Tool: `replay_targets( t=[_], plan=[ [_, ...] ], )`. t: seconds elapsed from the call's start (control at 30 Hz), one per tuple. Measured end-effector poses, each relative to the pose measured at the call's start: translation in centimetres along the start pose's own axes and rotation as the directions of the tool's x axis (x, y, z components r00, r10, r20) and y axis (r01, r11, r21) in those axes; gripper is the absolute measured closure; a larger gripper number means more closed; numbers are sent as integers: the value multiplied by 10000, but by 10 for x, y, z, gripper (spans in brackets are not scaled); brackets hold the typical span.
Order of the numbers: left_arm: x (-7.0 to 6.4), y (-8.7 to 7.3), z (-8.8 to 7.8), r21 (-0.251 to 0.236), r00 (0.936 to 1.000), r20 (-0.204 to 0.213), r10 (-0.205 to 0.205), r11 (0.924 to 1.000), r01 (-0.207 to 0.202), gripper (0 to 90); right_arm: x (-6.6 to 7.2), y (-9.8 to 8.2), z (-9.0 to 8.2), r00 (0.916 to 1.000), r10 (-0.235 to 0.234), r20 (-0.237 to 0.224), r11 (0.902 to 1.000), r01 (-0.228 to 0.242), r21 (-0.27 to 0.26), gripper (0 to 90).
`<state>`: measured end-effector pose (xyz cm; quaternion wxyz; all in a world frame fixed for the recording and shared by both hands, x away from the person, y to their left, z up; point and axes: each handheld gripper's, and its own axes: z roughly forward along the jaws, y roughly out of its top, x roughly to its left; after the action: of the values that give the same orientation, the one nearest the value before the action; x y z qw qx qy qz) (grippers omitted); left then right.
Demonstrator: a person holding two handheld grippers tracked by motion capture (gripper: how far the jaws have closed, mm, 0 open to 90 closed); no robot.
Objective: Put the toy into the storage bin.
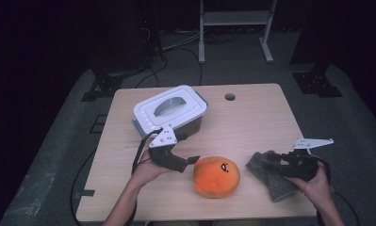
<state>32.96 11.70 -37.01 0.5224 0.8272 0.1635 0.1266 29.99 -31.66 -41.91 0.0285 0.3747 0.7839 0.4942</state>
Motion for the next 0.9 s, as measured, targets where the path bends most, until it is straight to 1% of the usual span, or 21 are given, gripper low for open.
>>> replay_targets(
  t=[0.03,0.13,0.23,0.27,0.3,0.37,0.43,0.47,0.53,0.57,0.67,0.7,0.8,0.9],
  plan=[
    [3,1,-2,53,10000,-58,13,10000,-13,132,1,1,0,10000,-41,-40,10000,41,-26,438],
    [12,5,-8,-1,9997,-258,3,10000,-3,131,4,2,1,9997,-121,-199,9999,120,-32,426],
    [21,10,-14,66,9991,-430,62,10000,-59,131,4,2,3,9996,-157,-255,9998,159,77,417],
    [21,10,-14,66,9991,-430,62,10000,-59,131,5,1,5,9995,-181,-258,9998,184,119,415],
    [28,13,-18,-30,9984,-553,116,9999,-118,131,5,1,6,9995,-188,-272,9997,193,174,414],
    [33,16,-22,-156,9973,-708,171,9997,-183,131,5,0,8,9994,-179,-284,9995,186,251,414],
    [40,18,-26,-283,9969,-786,59,9996,-81,131,6,0,9,9994,-224,-272,9991,233,346,413],
    [43,19,-27,-343,9959,-907,19,9994,-50,131,7,1,10,9994,-224,-275,9990,234,381,412],
    [46,20,-28,-327,9958,-918,45,9994,-76,131,7,1,11,9992,-260,-314,9987,274,424,410],
    [52,22,-29,-351,9947,-1031,14,9994,-50,132,7,1,12,9991,-263,-330,9986,277,447,410],
    [60,24,-32,-418,9938,-1113,-70,9991,24,132,8,0,13,9990,-296,-336,9982,313,515,409],
    [63,24,-32,-439,9934,-1137,-173,9990,124,132,8,0,14,9990,-294,-332,9981,312,527,409],
    [74,26,-33,-406,9917,-1255,-285,9989,236,131,8,0,15,9988,-329,-356,9977,349,576,407],
    [83,27,-33,-205,9903,-1376,-164,9997,137,132,8,0,16,9986,-350,-402,9975,373,601,407]
  ],
)
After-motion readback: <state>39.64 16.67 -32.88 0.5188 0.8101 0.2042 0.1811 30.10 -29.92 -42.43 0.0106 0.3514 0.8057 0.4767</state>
